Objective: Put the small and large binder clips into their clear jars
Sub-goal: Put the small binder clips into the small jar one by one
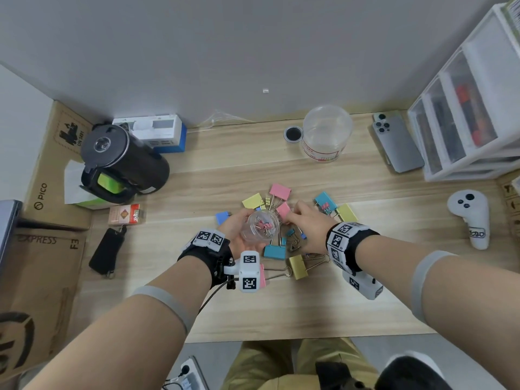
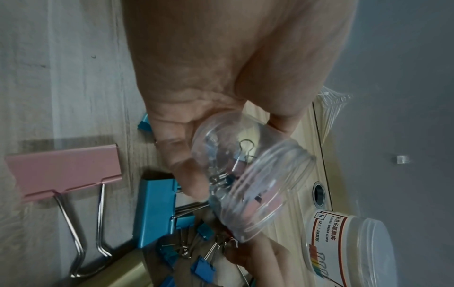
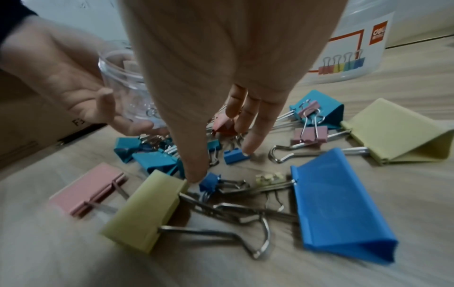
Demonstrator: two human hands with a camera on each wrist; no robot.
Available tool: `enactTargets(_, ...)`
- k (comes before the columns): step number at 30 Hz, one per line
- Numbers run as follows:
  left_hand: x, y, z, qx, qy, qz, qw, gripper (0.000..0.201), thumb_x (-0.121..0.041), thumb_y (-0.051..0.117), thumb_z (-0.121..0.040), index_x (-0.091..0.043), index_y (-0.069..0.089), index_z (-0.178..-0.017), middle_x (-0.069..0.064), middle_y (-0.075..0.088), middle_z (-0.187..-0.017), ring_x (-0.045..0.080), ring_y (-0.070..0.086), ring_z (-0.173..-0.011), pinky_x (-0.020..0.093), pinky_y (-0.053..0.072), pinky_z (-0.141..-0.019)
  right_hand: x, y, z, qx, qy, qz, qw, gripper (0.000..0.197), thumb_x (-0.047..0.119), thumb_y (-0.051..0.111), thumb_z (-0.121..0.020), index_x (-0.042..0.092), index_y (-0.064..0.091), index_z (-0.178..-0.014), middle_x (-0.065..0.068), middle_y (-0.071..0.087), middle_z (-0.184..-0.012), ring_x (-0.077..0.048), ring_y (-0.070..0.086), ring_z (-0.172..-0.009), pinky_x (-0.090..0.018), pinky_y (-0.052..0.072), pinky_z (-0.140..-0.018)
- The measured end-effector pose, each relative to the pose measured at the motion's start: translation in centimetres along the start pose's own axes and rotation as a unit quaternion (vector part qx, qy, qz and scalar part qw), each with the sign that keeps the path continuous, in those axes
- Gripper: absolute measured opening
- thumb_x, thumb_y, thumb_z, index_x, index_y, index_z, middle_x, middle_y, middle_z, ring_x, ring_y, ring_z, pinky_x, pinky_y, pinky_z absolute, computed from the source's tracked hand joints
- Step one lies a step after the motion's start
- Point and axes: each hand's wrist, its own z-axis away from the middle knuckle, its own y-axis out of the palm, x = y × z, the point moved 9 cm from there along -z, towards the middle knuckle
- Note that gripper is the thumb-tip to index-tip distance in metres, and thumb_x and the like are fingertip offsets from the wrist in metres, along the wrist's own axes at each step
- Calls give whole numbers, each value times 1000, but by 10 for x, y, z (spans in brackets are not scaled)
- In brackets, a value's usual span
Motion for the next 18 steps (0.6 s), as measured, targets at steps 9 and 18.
enactTargets(9, -2, -10, 4, -18, 10, -6, 1000, 35, -37, 55, -99, -12, 71, -117, 16, 74, -102, 30, 70, -76, 30, 55, -48, 9, 9, -1, 5, -19, 21, 1000, 50, 14, 69, -80, 35, 55, -123, 4, 27, -105, -21, 43, -102, -38, 46, -77)
enactTargets(18, -5, -8, 3, -18, 14, -21, 1000, 30, -35, 53, -100, -13, 74, -103, 13, 76, -96, 29, 69, -76, 29, 55, -52, 9, 16, -2, -16, -20, 1, 1000, 50, 38, 74, -74, 28, 56, -120, -1, 36, -115, -20, 42, -105, -41, 49, -84)
